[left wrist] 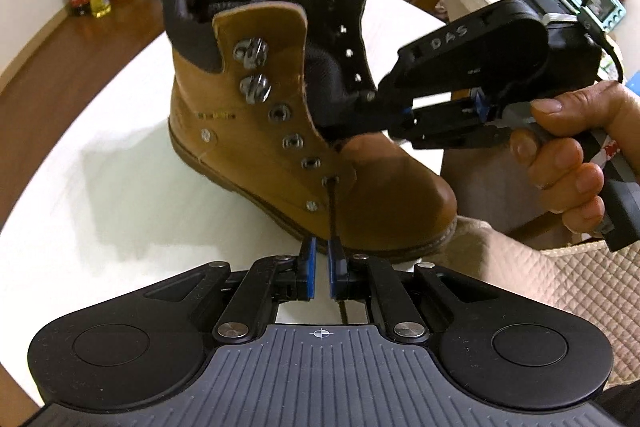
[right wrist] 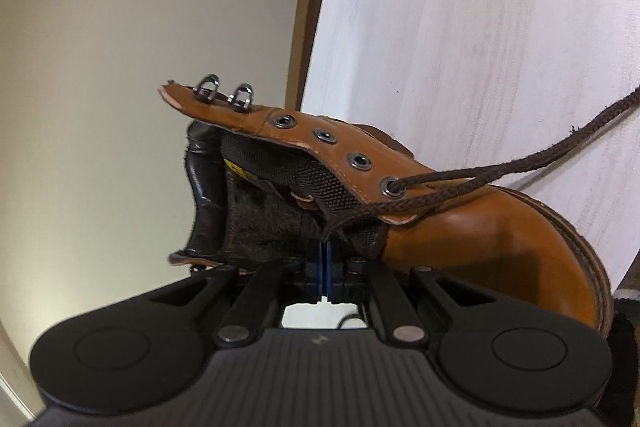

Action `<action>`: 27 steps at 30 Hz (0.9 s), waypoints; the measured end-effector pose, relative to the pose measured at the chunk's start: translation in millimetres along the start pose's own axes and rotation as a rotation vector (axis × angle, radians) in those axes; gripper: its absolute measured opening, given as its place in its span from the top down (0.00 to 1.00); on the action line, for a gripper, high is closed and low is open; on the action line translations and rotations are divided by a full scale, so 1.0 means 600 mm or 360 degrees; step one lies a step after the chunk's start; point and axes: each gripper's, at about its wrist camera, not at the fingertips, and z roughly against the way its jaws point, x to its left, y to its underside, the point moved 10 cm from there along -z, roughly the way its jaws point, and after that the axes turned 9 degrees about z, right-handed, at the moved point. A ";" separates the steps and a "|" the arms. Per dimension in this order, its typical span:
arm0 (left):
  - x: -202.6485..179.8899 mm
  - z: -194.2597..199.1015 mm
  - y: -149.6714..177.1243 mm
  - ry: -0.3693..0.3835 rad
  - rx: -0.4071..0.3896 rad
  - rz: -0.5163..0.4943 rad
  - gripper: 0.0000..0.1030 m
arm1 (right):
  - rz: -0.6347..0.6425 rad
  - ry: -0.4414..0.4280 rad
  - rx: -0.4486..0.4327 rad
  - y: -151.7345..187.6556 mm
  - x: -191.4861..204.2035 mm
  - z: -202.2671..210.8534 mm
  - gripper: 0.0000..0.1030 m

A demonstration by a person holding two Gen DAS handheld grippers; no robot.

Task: Lace up shoes with both hands
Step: 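Grasp the lace below the eyelet with the left tool while the right tool tilts the boot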

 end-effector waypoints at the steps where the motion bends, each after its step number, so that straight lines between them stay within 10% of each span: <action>1: -0.001 0.000 -0.003 -0.0004 -0.0005 -0.0010 0.93 | 0.0008 0.0014 0.0020 0.000 -0.002 -0.001 0.97; 27: -0.025 -0.040 -0.058 -0.0067 -0.0067 -0.0184 0.95 | -0.0015 0.0004 0.0203 0.000 -0.002 -0.042 0.97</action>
